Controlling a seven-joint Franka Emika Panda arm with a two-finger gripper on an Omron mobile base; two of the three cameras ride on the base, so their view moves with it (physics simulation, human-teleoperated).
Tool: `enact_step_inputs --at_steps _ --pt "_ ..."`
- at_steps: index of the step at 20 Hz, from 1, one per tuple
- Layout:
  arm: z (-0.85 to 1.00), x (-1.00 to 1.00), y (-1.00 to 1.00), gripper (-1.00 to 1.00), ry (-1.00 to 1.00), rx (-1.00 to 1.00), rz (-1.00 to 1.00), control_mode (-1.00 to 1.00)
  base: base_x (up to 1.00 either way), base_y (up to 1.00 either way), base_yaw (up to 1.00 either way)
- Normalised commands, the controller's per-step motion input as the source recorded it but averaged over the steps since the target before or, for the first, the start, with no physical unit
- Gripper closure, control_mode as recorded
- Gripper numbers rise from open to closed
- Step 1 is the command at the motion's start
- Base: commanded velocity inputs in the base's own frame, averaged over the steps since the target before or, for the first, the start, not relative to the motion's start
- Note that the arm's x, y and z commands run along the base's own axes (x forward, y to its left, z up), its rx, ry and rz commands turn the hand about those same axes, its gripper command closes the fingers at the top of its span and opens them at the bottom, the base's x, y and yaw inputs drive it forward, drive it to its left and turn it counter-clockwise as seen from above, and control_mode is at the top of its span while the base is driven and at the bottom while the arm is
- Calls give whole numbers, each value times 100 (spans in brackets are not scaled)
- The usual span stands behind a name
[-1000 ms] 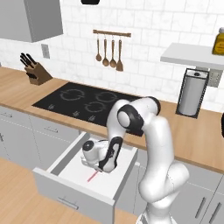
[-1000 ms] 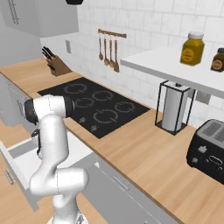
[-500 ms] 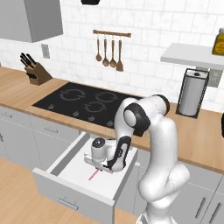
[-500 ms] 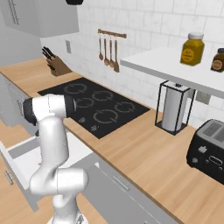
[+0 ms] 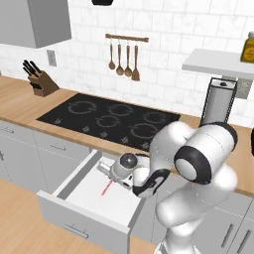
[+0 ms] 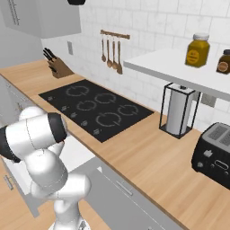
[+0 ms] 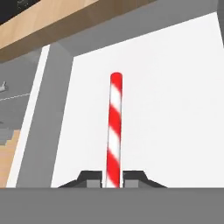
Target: Take a straw from the drawer in front and place it inside the glass cup on the dining counter.
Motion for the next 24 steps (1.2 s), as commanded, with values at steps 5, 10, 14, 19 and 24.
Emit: enact_step_inputs --at_steps 5,10,14,19,24 --pt "100 -30 0 100 2 15 0 -100 0 0 0" --pt "100 -21 -5 100 10 9 -1 -100 0 0 0" --pt "100 0 -13 100 0 16 -5 -100 0 0 0" --pt "100 -6 -27 100 0 17 -1 -100 0 0 0" --pt "98 -58 -65 100 15 2 0 -100 0 0 0"
